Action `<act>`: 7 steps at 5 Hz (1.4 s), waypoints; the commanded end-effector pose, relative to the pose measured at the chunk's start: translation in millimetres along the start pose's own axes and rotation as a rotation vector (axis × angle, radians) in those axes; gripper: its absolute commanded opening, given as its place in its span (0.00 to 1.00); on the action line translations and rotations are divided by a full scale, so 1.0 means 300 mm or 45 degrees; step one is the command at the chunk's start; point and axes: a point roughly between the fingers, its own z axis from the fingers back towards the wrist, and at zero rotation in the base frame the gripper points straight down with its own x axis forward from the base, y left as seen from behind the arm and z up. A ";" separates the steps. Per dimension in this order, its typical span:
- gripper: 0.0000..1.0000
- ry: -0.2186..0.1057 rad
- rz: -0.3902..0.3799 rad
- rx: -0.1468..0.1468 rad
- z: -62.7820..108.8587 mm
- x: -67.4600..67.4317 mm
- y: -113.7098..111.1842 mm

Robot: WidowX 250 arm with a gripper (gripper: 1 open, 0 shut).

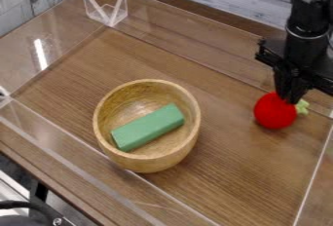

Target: Move the red fruit to the left

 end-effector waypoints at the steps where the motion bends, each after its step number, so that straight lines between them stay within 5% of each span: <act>1: 1.00 -0.055 -0.019 -0.023 0.074 0.037 0.004; 2: 1.00 -0.044 -0.051 -0.036 0.098 0.041 0.003; 3: 0.00 -0.039 0.041 -0.012 0.084 0.024 0.011; 4: 0.00 -0.031 0.125 0.013 0.069 0.002 0.016; 7: 0.00 0.003 0.092 -0.008 0.031 0.039 -0.001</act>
